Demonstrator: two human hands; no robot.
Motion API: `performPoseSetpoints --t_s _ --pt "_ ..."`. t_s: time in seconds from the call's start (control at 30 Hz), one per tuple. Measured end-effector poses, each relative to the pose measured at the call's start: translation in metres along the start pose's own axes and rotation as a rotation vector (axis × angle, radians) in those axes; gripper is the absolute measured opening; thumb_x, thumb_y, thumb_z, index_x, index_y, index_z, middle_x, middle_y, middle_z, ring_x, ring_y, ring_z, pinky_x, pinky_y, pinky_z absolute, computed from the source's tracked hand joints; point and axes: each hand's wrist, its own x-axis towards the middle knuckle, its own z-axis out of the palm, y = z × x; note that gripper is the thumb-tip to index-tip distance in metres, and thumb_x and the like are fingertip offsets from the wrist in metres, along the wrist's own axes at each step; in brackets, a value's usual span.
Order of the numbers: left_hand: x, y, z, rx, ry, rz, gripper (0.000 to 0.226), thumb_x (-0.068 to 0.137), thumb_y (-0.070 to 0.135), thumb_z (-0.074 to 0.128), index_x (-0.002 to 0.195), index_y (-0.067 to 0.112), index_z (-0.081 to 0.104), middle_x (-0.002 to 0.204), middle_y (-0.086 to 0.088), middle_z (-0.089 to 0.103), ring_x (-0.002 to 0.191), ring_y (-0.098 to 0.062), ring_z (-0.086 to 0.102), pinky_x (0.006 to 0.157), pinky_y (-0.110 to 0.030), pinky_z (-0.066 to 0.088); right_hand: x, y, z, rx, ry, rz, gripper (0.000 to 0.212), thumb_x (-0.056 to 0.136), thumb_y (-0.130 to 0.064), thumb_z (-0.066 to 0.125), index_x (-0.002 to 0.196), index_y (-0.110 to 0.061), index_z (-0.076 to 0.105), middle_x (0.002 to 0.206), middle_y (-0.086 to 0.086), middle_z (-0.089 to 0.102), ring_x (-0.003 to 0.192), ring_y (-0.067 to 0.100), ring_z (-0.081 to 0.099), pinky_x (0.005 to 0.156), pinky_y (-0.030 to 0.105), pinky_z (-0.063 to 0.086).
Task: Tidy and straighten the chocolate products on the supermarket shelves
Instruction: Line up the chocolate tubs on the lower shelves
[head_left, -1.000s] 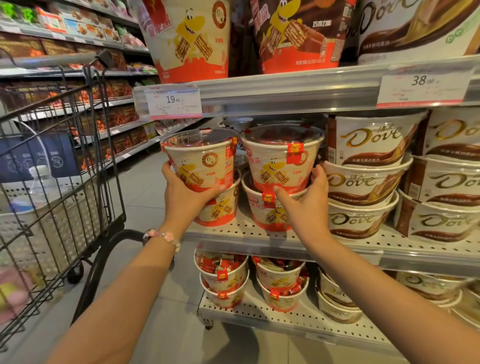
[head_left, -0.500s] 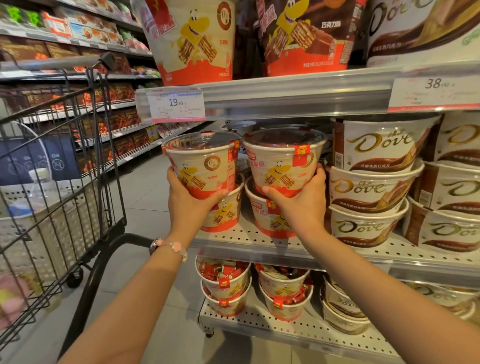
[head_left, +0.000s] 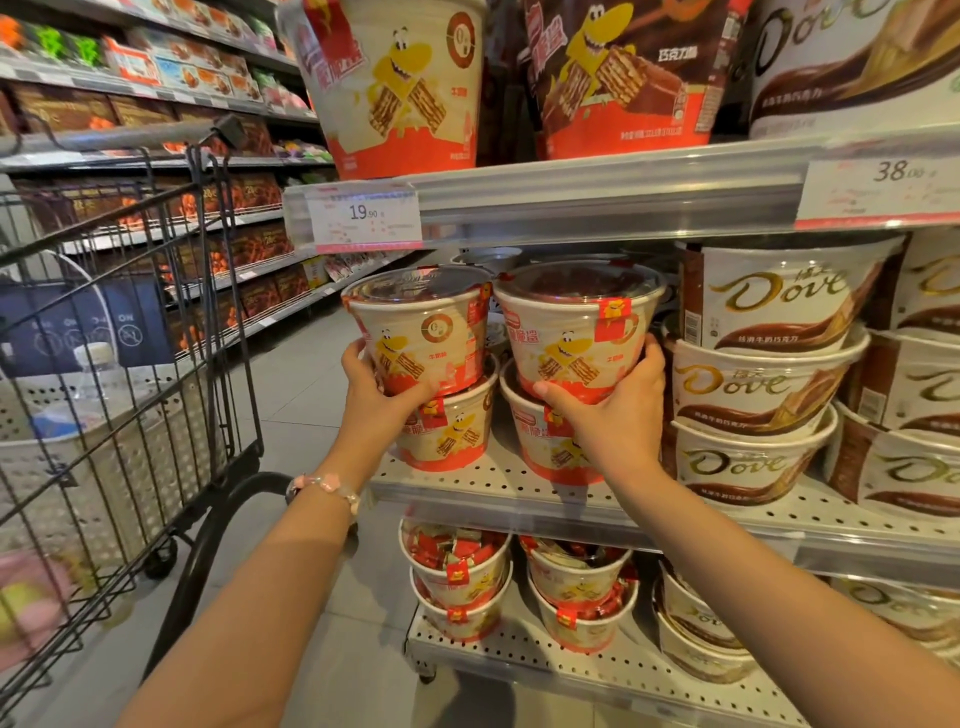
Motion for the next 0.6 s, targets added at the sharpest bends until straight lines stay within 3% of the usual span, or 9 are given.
performPoseSetpoints --t_s 0.17,0.3,0.47,0.6 --pt "0.006 0.001 0.002 0.071 0.029 -0.017 0.103 0.067 0.017 0.082 0.141 0.032 0.012 0.139 -0.004 0.042 0.110 -0.009 0.045 0.084 -0.029 0.042 0.006 -0.001 -0.004 -0.046 -0.051 0.009 0.122 0.053 -0.047 0.086 0.145 -0.010 0.015 0.143 0.010 0.037 0.133 0.026 0.037 0.106 0.046 0.038" --pt "0.010 0.001 0.005 0.111 0.058 -0.013 0.106 0.063 0.020 0.084 0.141 0.030 0.013 0.141 -0.005 0.040 0.124 -0.019 0.044 0.094 -0.038 0.042 0.010 0.000 -0.009 -0.152 -0.118 -0.023 0.121 0.053 -0.052 0.084 0.143 -0.010 0.015 0.139 0.009 0.043 0.129 0.026 0.043 0.101 0.049 0.042" --pt "0.012 0.003 0.010 0.219 0.141 -0.049 0.113 0.049 0.041 0.089 0.138 0.020 0.022 0.138 -0.005 0.036 0.127 -0.022 0.040 0.101 -0.050 0.042 0.013 0.000 -0.011 -0.223 -0.140 -0.023 0.109 0.060 -0.055 0.079 0.140 -0.011 0.020 0.137 0.007 0.048 0.125 0.028 0.048 0.098 0.055 0.042" --pt "0.009 0.005 0.019 0.322 0.216 -0.040 0.118 0.043 0.054 0.086 0.138 0.022 0.023 0.135 -0.005 0.032 0.130 -0.022 0.032 0.103 -0.049 0.038 0.014 0.001 -0.010 -0.214 -0.136 -0.040 0.106 0.064 -0.050 0.079 0.142 -0.010 0.019 0.138 0.009 0.047 0.125 0.029 0.048 0.097 0.053 0.045"
